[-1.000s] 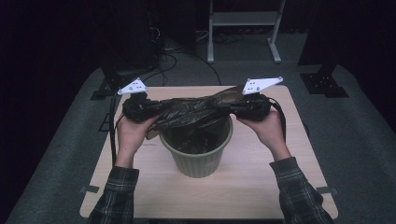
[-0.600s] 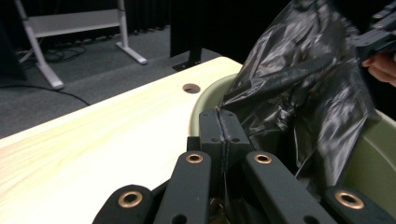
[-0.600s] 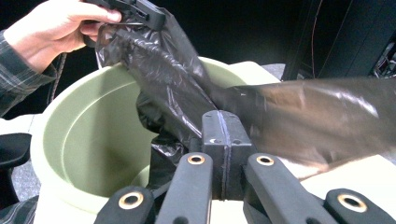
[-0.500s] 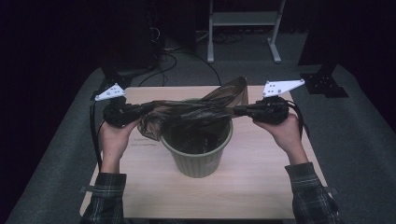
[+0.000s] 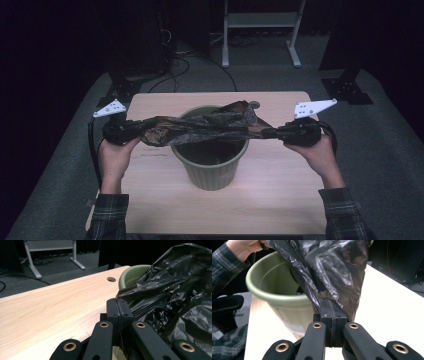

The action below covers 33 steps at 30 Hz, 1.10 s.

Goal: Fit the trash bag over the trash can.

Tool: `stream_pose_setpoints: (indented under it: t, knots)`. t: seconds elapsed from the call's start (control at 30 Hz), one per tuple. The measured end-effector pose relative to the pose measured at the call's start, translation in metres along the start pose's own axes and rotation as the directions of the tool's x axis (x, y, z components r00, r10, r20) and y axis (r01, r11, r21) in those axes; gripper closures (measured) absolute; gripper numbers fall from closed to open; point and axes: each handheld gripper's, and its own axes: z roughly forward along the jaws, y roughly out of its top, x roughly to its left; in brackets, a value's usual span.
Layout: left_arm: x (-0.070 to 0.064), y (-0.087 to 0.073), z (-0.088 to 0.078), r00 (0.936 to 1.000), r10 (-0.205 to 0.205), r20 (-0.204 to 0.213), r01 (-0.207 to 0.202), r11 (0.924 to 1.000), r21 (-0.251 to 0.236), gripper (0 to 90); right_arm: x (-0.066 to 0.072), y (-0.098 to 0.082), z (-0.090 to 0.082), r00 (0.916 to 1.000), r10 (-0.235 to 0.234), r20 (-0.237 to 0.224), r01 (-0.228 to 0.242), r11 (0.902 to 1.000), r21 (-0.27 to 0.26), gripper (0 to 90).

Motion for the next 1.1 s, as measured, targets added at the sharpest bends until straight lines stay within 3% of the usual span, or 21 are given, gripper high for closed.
stream_pose_setpoints:
  t: [0.27, 0.33, 0.5, 0.63, 0.87, 0.9, 1.1]
  knots:
    - [-0.007, -0.005, -0.003, 0.9998, 0.008, 0.019, -0.008, 0.9999, -0.009, 89.9, 0.005, -0.014, -0.007, 0.9996, 0.008, -0.026, -0.007, 0.9997, 0.024, 90.0]
    - [-0.008, -0.004, -0.002, 0.9997, 0.01, 0.022, -0.01, 0.9999, -0.008, 89.8, 0.007, -0.013, -0.007, 0.9998, 0.0, -0.019, 0.0, 0.9999, 0.016, 74.9]
    - [-0.01, 0.001, -0.001, 0.9994, 0.025, 0.025, -0.025, 0.9996, -0.01, 89.8, 0.011, 0.002, -0.018, 0.9998, -0.012, -0.017, 0.011, 0.9987, -0.049, 66.0]
    - [-0.011, 0.004, 0.0, 0.9992, 0.029, 0.028, -0.029, 0.9994, -0.017, 89.9, 0.018, 0.029, -0.027, 0.9983, -0.059, 0.001, 0.059, 0.9929, -0.103, 59.5]
    - [-0.011, 0.007, 0.001, 0.9991, 0.034, 0.026, -0.034, 0.9992, -0.02, 89.9, 0.015, 0.052, -0.022, 0.992, -0.091, 0.088, 0.101, 0.9878, -0.119, 54.8]
    - [-0.01, 0.008, 0.0, 0.9991, 0.034, 0.024, -0.034, 0.9992, -0.02, 89.9, 0.01, 0.055, -0.02, 0.9877, -0.094, 0.124, 0.108, 0.9881, -0.109, 53.4]
    - [-0.008, 0.008, -0.001, 0.9994, 0.029, 0.019, -0.029, 0.9994, -0.019, 89.9, 0.0, 0.053, -0.015, 0.9916, -0.08, 0.101, 0.09, 0.9918, -0.091, 46.6]
